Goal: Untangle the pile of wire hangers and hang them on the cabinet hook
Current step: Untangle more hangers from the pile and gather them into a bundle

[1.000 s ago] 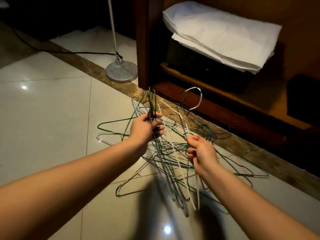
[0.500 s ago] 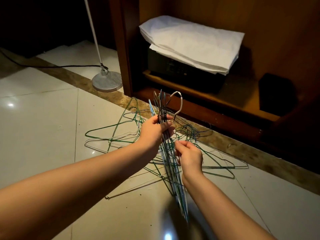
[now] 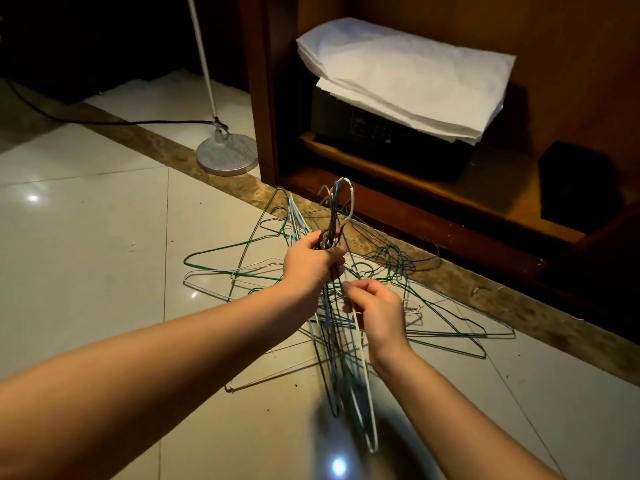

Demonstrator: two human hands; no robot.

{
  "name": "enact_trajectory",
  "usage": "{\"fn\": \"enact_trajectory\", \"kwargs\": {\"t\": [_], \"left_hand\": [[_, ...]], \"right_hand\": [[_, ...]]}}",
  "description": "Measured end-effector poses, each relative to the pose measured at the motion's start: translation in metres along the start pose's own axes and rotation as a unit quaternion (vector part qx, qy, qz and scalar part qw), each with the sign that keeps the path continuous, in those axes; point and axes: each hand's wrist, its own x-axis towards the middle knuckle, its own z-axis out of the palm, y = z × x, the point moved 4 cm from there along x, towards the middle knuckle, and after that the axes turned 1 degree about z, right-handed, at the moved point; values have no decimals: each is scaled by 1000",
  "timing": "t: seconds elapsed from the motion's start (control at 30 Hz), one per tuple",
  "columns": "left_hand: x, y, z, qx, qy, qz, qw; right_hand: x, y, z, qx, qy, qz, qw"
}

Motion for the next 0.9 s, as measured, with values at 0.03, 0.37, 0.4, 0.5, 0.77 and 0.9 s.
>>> {"fn": "enact_trajectory", "kwargs": {"t": [0.03, 0.37, 0.4, 0.5, 0.77, 0.9], "left_hand": [[1, 1, -3, 15, 3, 5, 1000], [11, 2, -22, 32, -43, -39, 998], [14, -1, -24, 19, -63, -64, 996], [24, -6, -35, -28, -64, -97, 993], [47, 12, -39, -18, -40, -98, 994], [60, 22, -45, 7, -40, -66, 997]], "right_hand": [[-1, 0, 3, -8, -15, -6, 1000], [8, -10, 16, -87, -149, -80, 982], [11, -10, 16, -87, -175, -74, 978], [30, -9, 12, -121, -227, -48, 965], [155, 25, -85, -470, 17, 20, 882], [199, 34, -110, -540, 45, 37, 840]]}}
